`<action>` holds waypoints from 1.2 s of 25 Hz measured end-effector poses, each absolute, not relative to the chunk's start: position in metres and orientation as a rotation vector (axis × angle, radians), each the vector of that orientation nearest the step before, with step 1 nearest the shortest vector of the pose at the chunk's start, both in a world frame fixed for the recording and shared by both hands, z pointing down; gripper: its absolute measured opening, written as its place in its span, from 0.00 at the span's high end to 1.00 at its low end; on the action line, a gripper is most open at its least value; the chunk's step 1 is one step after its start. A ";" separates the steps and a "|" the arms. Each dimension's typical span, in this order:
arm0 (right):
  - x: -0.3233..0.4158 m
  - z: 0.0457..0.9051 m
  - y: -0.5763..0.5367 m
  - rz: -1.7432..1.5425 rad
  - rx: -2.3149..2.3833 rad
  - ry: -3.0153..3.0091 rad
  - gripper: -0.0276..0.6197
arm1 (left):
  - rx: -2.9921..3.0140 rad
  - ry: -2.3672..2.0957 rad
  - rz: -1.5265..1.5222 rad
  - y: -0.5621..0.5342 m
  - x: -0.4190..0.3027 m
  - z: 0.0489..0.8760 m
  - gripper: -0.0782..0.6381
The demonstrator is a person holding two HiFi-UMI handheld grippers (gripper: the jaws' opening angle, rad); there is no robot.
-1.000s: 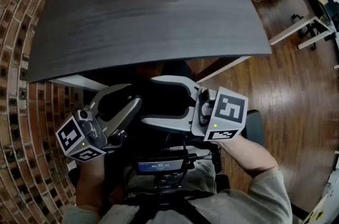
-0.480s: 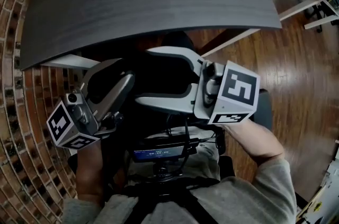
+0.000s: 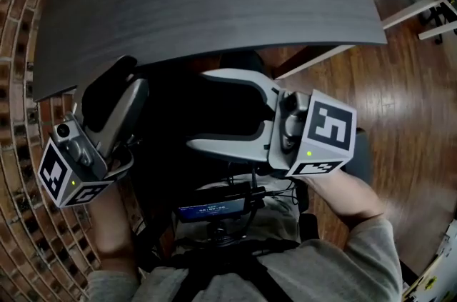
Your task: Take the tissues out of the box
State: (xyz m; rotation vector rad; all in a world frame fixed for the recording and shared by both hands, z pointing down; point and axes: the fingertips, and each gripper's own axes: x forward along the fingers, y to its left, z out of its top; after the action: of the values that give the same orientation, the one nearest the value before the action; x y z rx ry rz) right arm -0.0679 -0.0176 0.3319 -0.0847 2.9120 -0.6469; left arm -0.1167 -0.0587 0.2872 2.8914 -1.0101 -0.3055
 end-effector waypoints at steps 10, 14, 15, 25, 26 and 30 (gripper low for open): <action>-0.067 0.328 -0.026 -0.643 -0.089 2.863 0.45 | 3.061 -0.963 -0.076 -0.124 -0.112 0.260 0.77; -0.064 0.330 -0.027 -0.637 -0.079 2.839 0.45 | 3.132 -1.033 0.033 -0.158 -0.117 0.247 0.75; -0.062 0.331 -0.026 -0.653 -0.081 2.835 0.45 | 3.142 -1.055 0.076 -0.170 -0.119 0.240 0.73; -0.054 0.325 -0.031 -0.681 -0.104 2.807 0.45 | 3.211 -1.065 0.808 -0.348 -0.111 0.222 0.42; -0.053 0.326 -0.031 -0.684 -0.107 2.808 0.45 | 3.201 -1.014 0.913 -0.361 -0.106 0.231 0.36; -0.051 0.336 -0.038 -0.687 -0.125 2.815 0.45 | 3.103 -0.731 1.278 -0.392 -0.093 0.271 0.25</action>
State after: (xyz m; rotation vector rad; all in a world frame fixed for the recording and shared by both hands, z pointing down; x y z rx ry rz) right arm -0.0511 -0.0378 0.3355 -0.1254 2.8149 -0.6867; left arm -0.0928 -0.3915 0.2707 3.1035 -0.7307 1.2775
